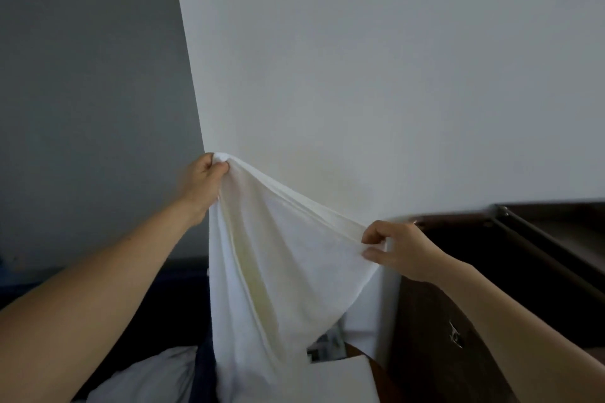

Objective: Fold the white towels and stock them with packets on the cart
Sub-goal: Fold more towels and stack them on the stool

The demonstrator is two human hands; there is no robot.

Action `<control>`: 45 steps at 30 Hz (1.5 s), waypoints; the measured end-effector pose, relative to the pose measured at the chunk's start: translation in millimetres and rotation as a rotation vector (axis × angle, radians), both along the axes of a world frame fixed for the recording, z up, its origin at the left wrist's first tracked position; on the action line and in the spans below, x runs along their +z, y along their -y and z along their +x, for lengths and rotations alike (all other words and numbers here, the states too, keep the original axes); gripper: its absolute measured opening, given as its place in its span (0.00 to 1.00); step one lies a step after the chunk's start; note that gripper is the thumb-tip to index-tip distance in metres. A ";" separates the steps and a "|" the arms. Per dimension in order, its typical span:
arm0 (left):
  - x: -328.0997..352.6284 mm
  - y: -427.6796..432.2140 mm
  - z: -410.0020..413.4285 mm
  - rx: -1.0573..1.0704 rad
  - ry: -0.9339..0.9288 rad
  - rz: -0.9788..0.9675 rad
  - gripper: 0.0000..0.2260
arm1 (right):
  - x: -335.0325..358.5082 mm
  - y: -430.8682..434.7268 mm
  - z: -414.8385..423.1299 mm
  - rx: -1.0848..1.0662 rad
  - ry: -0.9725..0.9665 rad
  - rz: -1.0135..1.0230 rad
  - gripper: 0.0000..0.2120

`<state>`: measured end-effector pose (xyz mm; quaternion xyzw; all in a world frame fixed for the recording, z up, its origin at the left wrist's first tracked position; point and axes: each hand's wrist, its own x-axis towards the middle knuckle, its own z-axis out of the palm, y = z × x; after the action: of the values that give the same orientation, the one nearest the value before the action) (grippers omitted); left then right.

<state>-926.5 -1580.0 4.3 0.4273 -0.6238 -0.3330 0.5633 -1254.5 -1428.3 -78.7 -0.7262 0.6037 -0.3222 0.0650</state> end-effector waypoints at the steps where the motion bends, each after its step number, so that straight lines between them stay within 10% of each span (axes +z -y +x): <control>1: -6.1 0.3 2.0 0.006 0.012 0.006 0.06 | -1.8 -0.5 1.6 0.021 -0.052 -0.024 0.16; 11: -15.1 -13.8 -1.1 -0.042 0.029 0.002 0.07 | -49.3 -8.7 33.0 0.207 -0.259 -0.259 0.02; 20: -20.6 -23.1 12.0 -0.108 0.059 -0.007 0.09 | -62.0 -10.2 26.0 0.032 -0.572 0.146 0.22; 28: -34.8 -38.6 30.8 -0.222 0.149 0.031 0.13 | -41.5 -7.8 36.2 0.090 -0.612 0.490 0.18; 36: -40.5 -46.3 41.4 -0.270 0.132 0.066 0.12 | -62.3 -2.8 63.2 0.111 -0.335 0.616 0.17; 45: -50.4 -51.4 44.7 -0.230 0.168 0.098 0.11 | -65.2 -3.1 66.7 0.201 -0.548 0.608 0.18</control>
<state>-881.9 -1528.6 -46.1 0.4063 -0.6967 -0.3884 0.4458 -1187.8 -1425.2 -143.9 -0.7881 0.5925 0.0835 0.1447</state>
